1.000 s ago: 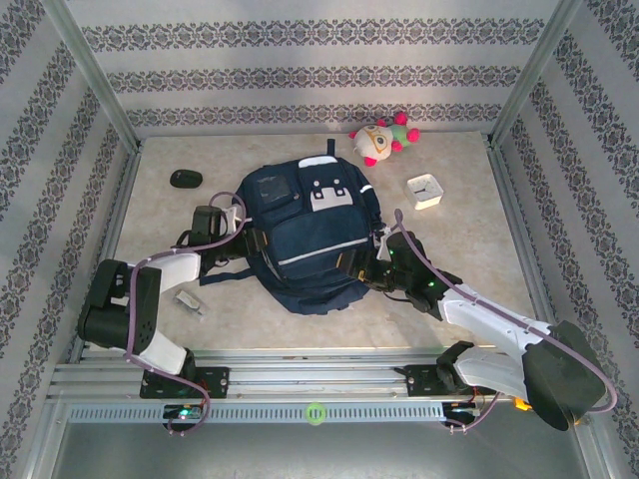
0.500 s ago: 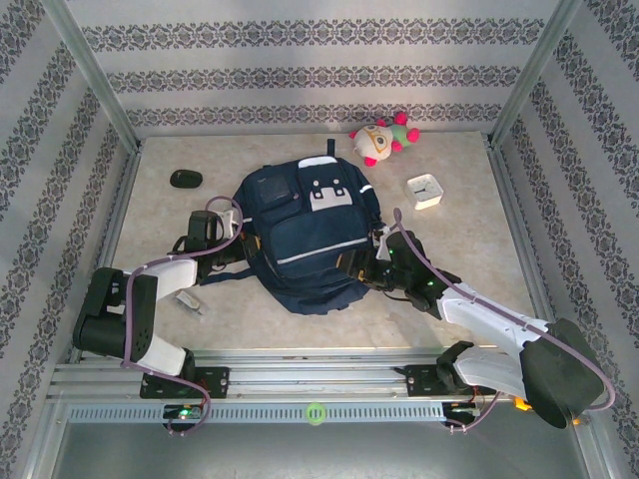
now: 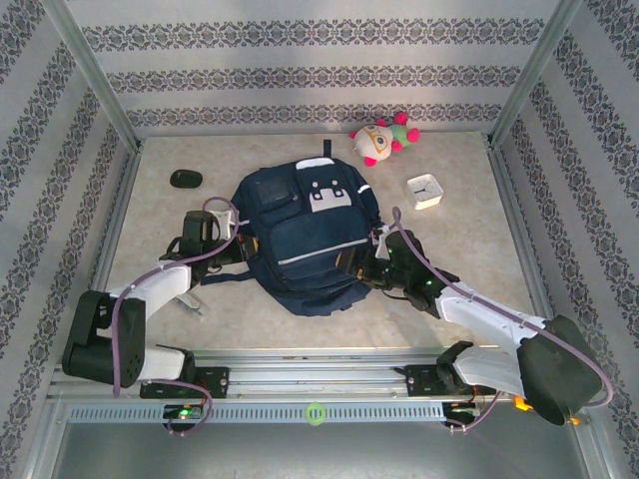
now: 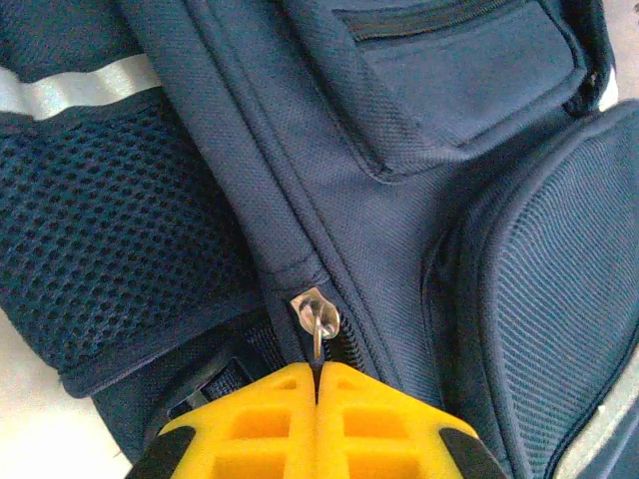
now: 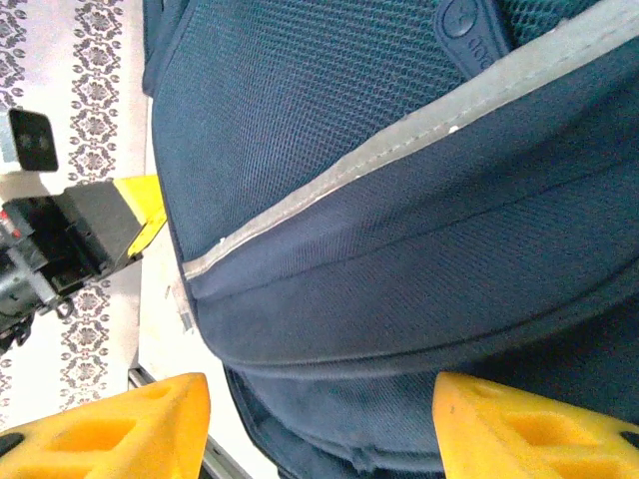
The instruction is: Pack books, pencil case, and school supplies into a backpack
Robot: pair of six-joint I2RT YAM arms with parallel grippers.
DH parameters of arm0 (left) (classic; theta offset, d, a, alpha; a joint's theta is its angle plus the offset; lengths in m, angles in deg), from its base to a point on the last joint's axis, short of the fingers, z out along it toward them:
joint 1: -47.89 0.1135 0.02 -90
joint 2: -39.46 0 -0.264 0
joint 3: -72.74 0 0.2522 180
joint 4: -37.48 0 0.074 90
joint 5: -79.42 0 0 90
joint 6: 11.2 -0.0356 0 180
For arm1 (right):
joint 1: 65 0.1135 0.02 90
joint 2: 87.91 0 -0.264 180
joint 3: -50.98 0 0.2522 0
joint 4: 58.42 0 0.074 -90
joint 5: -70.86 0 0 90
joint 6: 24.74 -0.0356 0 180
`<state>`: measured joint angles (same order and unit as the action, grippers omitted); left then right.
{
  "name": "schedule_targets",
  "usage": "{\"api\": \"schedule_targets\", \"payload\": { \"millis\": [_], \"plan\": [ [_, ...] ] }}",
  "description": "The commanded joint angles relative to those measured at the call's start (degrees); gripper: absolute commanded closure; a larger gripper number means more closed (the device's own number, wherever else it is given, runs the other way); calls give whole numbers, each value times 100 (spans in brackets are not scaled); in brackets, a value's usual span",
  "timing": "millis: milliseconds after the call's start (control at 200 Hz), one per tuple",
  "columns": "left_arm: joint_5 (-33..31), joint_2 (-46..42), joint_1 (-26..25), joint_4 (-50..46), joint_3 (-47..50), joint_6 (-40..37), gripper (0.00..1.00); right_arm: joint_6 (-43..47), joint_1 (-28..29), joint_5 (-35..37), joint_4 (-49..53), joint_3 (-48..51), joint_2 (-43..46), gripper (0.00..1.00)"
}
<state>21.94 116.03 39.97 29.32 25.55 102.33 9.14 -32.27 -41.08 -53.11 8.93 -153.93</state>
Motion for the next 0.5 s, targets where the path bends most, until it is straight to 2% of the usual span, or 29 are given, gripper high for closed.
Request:
{"api": "schedule_targets", "payload": {
  "millis": [0, 205, 285, 375, 495],
  "plan": [
    [-59, -297, -249, -656, 97, -264, 100, -127, -47, 68, -417, -57, -216, 41],
    [-705, -312, -857, -1199, 60, -485, 100, -268, -47, 6, -937, -164, -576, 43],
    [-956, -228, -920, -1240, 25, -428, 100, -243, -47, 7, -854, -220, -510, 41],
    [-1249, -196, -1000, -1325, -43, -499, 100, -182, -32, 265, -204, -245, -174, 33],
    [-1530, -166, -1127, -1575, -166, -775, 100, 92, 299, 1273, 1326, -330, 569, 31]
  ]
}}
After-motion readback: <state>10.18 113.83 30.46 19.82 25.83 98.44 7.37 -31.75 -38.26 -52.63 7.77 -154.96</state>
